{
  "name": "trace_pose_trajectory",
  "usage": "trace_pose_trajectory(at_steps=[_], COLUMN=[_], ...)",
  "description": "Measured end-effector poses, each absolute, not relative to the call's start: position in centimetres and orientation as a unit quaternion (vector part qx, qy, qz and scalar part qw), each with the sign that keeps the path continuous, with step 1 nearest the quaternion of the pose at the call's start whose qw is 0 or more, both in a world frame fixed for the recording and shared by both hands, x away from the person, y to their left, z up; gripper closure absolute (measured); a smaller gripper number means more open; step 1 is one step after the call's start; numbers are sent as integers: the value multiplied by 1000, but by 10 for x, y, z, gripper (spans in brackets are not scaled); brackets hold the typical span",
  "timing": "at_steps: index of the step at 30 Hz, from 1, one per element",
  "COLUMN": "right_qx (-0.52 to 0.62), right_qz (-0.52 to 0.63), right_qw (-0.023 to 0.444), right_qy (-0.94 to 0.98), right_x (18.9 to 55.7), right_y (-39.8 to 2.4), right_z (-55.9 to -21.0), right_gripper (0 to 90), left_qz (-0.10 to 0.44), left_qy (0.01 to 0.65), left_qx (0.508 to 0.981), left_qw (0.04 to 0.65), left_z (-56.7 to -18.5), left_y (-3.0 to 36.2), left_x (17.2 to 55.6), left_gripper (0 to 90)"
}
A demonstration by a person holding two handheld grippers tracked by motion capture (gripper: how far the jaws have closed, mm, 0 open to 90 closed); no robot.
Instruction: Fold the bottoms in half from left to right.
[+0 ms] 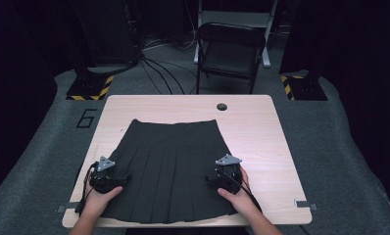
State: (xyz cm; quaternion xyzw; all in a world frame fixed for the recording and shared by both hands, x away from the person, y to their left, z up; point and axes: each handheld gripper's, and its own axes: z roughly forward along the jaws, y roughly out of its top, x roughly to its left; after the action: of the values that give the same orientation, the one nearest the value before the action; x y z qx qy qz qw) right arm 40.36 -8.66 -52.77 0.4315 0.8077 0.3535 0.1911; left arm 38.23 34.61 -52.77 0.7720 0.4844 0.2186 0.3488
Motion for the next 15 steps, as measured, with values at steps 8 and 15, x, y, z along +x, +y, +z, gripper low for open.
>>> trace_pose_trajectory(at_steps=[8,15], right_qx=[429,428], right_qz=[354,354], right_qw=[193,191], right_qy=[808,809], right_x=[404,404], right_y=[-87,-87], right_z=[-528,-528], right_gripper=[112,112], left_qz=[222,222], left_qy=[484,485], left_qx=[771,770], left_qw=[350,351], left_z=[-528,-528], left_y=[345,345], left_x=[382,382], left_gripper=[210,214])
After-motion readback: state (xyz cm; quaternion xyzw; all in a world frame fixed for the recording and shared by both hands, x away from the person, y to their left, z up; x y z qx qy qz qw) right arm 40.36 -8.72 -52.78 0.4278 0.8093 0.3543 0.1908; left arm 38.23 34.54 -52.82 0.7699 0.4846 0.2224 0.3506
